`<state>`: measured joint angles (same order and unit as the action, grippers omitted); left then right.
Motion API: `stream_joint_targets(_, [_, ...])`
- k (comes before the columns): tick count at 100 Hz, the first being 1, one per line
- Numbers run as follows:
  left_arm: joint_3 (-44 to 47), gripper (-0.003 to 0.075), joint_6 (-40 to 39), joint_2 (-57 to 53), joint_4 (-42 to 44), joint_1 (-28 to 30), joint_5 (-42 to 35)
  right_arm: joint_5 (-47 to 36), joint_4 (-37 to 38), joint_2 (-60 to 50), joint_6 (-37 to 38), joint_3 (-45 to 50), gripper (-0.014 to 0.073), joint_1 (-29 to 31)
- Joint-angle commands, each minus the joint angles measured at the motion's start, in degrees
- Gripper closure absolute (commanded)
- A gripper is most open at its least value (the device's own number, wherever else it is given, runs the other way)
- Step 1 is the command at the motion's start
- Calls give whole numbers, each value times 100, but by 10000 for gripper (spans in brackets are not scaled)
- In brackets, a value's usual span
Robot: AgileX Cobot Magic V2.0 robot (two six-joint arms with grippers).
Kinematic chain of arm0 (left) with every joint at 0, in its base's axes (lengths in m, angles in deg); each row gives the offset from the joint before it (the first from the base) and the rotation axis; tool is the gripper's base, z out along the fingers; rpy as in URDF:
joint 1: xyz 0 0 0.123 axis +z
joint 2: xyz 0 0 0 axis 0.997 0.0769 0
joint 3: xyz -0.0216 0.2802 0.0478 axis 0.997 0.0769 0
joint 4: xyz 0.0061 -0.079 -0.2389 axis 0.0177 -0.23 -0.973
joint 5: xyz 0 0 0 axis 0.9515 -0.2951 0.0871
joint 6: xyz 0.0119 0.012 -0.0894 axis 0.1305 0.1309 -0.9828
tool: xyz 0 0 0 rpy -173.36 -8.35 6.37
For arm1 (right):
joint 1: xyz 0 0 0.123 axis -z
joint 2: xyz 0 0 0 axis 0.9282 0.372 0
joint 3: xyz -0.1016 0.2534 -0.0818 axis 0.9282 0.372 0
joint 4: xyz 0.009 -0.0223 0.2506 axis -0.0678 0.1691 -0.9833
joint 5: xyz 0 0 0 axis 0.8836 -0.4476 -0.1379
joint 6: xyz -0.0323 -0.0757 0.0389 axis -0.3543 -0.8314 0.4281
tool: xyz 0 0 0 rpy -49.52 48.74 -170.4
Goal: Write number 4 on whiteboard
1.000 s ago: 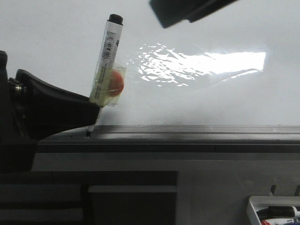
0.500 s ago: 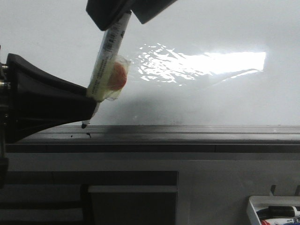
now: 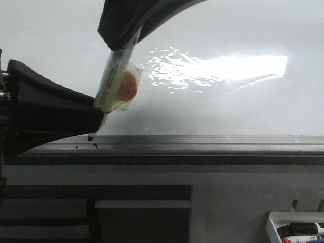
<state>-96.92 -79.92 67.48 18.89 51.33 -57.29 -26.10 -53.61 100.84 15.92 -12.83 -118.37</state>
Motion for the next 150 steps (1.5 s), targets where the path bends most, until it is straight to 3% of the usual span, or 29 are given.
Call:
stream_joint_targets(1, [-117,741,-13,-124,0,-16,-450,-306,84,-70,-32,-193,657,18])
stream_joint_targets(13, [-117,734,-13,-124,11,-16,-397,-240,84,-70,-32,-193,657,18])
stream_joint_targets(18, [-117,696,-13,-124,11,-16,-397,-240,84,-70,-32,-193,657,18])
stream_joint_targets(25, [-117,580,-13,-124,11,-16,-457,-240,84,-70,-32,-193,657,18])
stream_joint_targets(35, [-117,346,-40,-124,-69,-16,-484,-240,84,-70,-32,-193,657,18])
stream_joint_targets(42, [-117,273,-270,-266,-143,-16,-377,-218,84,-82,-32,-193,657,32])
stream_joint_targets(53, [-117,288,-558,-739,-143,-16,-162,-219,84,-149,24,-193,657,185])
stream_joint_targets(68, [-117,302,-584,-1639,-219,-16,697,-222,57,-157,24,-326,657,383])
stream_joint_targets(97, [-117,303,-574,-3413,-1639,318,1580,-394,93,-96,24,-1023,657,549])
stream_joint_targets(118, [-117,303,-574,-3607,-1639,726,1629,-512,43,180,24,-1320,657,1082])
stream_joint_targets(150, [-117,303,-574,-3607,-1639,750,1618,-511,-249,195,67,-869,657,1217])
